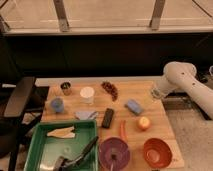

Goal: Place banana in purple bowl

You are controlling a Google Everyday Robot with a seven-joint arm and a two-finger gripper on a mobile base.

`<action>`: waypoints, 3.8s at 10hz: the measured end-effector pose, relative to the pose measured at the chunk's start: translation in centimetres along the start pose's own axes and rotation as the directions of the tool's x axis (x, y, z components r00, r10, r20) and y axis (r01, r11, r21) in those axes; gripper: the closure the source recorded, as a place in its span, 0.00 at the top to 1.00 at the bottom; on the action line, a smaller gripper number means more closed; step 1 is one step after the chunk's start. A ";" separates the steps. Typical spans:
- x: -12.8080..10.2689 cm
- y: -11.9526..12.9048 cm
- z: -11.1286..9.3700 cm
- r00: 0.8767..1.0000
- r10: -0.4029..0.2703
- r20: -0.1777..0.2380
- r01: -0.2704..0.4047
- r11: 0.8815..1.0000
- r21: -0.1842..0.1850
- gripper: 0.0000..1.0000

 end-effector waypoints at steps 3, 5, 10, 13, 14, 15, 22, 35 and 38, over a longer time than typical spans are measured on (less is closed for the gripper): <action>0.0 0.0 0.0 1.000 0.000 0.000 0.000 1.000 0.000 0.71; 0.0 0.0 0.0 1.000 0.000 0.000 0.000 1.000 0.000 0.71; 0.0 0.0 0.0 1.000 0.000 0.000 0.000 1.000 0.000 0.71; 0.0 0.0 0.0 1.000 0.000 0.000 0.000 1.000 -0.001 0.71; 0.1 0.0 0.1 1.000 0.001 -0.001 -0.001 1.000 -0.002 0.71; 0.0 0.0 0.1 1.000 0.001 -0.001 -0.001 1.000 -0.002 0.71; 0.0 0.0 0.1 1.000 -0.002 -0.001 0.002 1.000 -0.001 0.71; -15.1 19.2 2.3 0.781 -0.619 0.085 0.622 0.760 -0.189 0.71; -15.4 23.2 2.7 0.705 -0.700 0.112 0.706 0.678 -0.206 0.71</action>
